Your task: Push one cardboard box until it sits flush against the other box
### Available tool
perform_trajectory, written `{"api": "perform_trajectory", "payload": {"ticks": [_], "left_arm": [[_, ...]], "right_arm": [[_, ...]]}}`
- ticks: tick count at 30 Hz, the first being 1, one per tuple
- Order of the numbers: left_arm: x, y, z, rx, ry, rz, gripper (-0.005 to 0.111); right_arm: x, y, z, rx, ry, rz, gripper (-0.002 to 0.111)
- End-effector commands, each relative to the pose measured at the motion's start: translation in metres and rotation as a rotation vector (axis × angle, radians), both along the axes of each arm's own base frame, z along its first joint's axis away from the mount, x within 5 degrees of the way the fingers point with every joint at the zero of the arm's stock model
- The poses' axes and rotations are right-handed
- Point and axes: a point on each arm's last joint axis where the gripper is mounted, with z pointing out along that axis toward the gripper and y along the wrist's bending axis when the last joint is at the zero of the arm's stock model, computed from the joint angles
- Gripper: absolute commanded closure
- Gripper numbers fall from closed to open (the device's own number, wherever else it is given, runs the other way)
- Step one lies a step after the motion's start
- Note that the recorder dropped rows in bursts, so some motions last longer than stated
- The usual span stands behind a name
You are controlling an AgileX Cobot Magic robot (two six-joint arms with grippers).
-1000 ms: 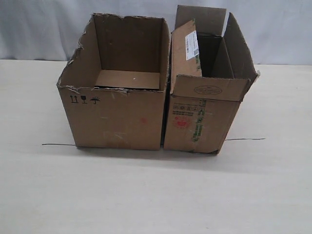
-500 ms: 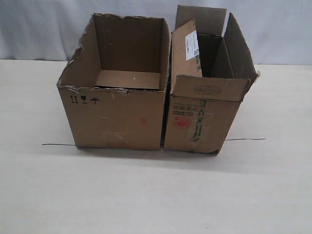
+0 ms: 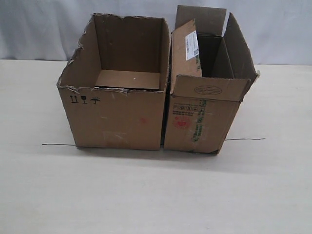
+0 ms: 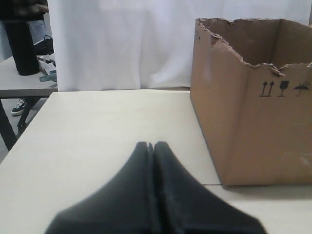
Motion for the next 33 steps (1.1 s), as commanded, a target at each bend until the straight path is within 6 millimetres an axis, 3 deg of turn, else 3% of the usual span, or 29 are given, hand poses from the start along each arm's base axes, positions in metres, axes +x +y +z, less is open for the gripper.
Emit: {"api": "perform_trajectory", "payload": {"ticks": [1, 17, 33], "left_arm": [[0.0, -0.0002, 0.0004, -0.002, -0.012, -0.004, 0.107], [0.0, -0.0002, -0.0001, 0.0, -0.007, -0.004, 0.107], [0.0, -0.0002, -0.0001, 0.0, -0.007, -0.004, 0.107]], "right_arm": [[-0.001, 0.0006, -0.0045, 0.034, 0.047, 0.001, 0.103], [0.0015, -0.002, 0.0044, 0.003, -0.065, -0.021, 0.103], [0.0011, -0.0008, 0.0036, 0.046, -0.044, -0.018, 0.103]]}}
